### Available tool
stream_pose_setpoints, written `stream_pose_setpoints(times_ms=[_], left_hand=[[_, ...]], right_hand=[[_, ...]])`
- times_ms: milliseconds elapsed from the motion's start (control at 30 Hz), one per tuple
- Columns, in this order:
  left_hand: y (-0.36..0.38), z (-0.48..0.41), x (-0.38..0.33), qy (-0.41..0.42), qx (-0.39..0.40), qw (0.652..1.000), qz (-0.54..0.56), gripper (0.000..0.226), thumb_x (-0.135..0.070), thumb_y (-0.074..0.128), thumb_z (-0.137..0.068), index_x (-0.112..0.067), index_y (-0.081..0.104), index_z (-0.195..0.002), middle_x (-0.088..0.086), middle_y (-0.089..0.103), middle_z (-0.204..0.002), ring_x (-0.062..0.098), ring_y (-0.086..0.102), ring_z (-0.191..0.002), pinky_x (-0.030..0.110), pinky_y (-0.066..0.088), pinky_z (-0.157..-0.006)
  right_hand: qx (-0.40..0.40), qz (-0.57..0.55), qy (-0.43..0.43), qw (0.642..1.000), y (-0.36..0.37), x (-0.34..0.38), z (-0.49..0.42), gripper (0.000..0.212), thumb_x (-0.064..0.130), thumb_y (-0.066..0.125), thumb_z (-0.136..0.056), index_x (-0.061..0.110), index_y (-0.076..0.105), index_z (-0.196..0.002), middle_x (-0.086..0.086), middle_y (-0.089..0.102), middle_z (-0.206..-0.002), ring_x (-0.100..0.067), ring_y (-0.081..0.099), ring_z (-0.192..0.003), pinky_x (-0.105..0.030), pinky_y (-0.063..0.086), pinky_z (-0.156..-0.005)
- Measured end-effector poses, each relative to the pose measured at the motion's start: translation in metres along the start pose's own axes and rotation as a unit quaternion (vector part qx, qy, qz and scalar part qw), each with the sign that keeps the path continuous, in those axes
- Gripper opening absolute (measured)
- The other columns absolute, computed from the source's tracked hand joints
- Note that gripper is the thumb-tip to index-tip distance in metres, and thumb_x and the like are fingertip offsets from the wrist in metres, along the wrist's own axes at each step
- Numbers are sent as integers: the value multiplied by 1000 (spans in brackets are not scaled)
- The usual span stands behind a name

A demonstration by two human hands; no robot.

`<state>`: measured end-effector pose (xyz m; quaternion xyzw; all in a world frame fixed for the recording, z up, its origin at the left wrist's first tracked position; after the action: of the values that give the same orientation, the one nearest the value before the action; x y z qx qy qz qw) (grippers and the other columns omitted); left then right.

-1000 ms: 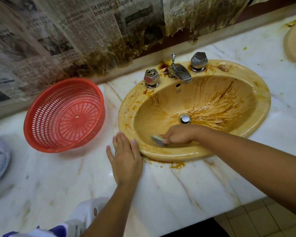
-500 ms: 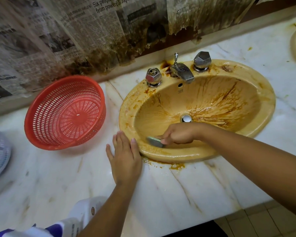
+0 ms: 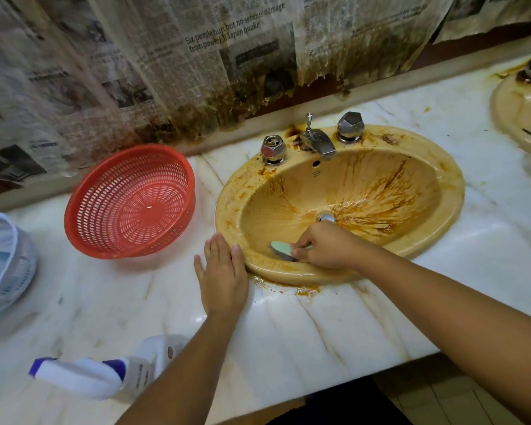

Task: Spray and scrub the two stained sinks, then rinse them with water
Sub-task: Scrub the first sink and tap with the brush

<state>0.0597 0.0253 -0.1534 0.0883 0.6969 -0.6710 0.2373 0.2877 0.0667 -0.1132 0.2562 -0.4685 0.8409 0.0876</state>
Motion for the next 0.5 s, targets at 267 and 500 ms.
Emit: stream_pose_setpoints(times_ms=[267,500], left_hand=[[-16,38,-52,76,10,988,137,53,-47,46,-102,-21,54,-147,6,34,-161,22,10,-156,46,15,-126],[-11,71,-118,84,67,983,149,56,-57,42,-99,-19,76,-76,-9,72,-75,10,59,-86,39,48,-84]], right_hand=[[-193,-91,59,975,1,-14,41,17,45,73,-88,28,70,-88,8,63,-76,-15,61,-73,-33,46,-58],[-301,-261,37,917,6,-17,86,10,31,68,-94,23,65,-87,12,62,-75,-5,59,-72,-30,48,-64]])
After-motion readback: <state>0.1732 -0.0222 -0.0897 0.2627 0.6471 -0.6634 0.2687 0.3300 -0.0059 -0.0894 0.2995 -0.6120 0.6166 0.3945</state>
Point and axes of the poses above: each hand's wrist, its own z-axis away from the middle knuckle, its own y-axis out of the palm, x = y × z, the point moved 7 cm from there along -z, towards the middle knuckle
